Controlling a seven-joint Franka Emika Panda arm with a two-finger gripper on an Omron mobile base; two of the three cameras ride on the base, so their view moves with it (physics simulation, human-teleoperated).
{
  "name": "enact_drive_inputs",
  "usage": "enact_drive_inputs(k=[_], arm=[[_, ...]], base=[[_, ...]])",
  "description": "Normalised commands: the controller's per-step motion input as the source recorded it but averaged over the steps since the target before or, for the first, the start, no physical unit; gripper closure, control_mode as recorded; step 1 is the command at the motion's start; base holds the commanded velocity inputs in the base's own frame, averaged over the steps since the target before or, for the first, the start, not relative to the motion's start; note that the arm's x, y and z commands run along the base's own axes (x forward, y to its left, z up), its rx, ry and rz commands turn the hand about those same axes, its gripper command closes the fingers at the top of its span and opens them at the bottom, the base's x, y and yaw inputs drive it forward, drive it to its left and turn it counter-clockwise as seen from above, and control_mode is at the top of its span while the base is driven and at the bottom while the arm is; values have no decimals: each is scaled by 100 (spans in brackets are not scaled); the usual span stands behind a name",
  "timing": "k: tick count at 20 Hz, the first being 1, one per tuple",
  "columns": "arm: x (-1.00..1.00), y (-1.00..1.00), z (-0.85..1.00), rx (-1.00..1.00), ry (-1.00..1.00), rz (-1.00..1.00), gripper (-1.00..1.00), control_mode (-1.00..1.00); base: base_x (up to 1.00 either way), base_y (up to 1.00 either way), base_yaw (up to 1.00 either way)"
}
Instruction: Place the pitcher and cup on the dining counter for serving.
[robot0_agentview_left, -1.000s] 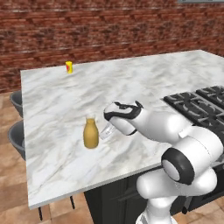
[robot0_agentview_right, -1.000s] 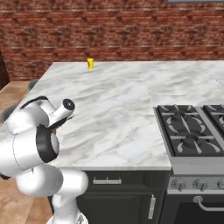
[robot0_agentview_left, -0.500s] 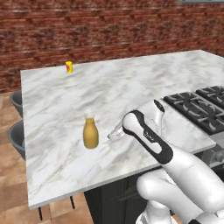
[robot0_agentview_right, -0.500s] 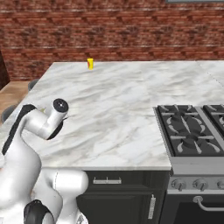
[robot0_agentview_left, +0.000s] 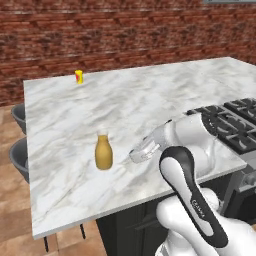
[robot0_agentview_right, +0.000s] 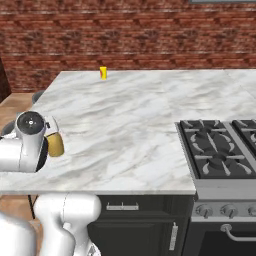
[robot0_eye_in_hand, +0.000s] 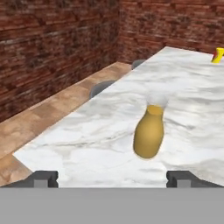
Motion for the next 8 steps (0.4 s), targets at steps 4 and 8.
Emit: enact_drive_inputs(k=[4,8], arm=[[-100,-17,100,0,-10,-25,-100,-100],[-96,-17,93,0,-11,-22,-100,-100]], base=[[0,0,0],[0,0,0]])
